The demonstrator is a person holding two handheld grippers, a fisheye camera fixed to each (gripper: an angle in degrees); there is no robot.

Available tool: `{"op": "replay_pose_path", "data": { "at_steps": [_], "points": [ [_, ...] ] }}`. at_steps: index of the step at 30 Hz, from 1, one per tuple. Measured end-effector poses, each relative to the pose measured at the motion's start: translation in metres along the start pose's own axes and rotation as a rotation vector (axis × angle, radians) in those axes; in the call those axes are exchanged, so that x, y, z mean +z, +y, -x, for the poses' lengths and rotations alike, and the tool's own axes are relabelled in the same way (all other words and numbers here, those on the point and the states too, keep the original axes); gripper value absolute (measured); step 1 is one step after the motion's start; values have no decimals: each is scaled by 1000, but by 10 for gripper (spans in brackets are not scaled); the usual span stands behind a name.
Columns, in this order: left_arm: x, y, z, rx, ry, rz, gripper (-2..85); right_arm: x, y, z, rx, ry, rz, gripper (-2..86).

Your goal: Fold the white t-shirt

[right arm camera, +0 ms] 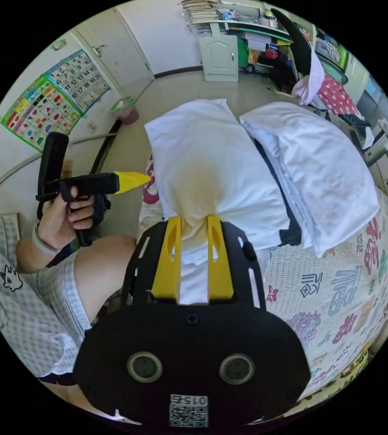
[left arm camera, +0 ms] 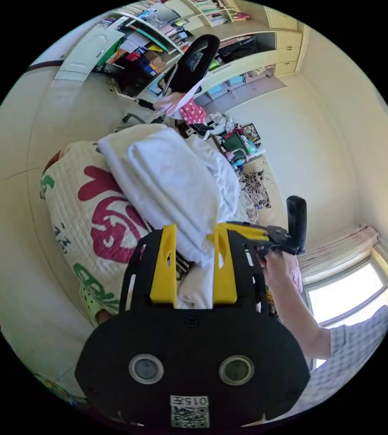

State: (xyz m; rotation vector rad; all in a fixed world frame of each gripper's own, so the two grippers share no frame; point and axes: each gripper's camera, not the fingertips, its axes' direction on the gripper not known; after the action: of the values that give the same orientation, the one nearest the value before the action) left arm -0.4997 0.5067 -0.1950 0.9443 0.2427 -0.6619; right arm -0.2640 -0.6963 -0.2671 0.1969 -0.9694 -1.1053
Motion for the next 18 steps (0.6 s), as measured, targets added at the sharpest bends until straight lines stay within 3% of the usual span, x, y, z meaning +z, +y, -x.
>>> {"op": "replay_pose_path", "data": {
  "at_steps": [5, 9, 14, 18],
  "points": [
    [5, -3, -21, 35, 26, 20, 125, -50, 12, -6, 49, -131, -105, 25],
    [3, 10, -46, 61, 76, 14, 135, -129, 39, -21, 124, -347, -385, 12],
    [5, 29, -112, 191, 113, -8, 164, -242, 88, -9, 70, -481, -658, 7],
    [29, 50, -184, 280, 363, 8, 133, -323, 141, 26, 25, -466, -705, 7]
  ]
}}
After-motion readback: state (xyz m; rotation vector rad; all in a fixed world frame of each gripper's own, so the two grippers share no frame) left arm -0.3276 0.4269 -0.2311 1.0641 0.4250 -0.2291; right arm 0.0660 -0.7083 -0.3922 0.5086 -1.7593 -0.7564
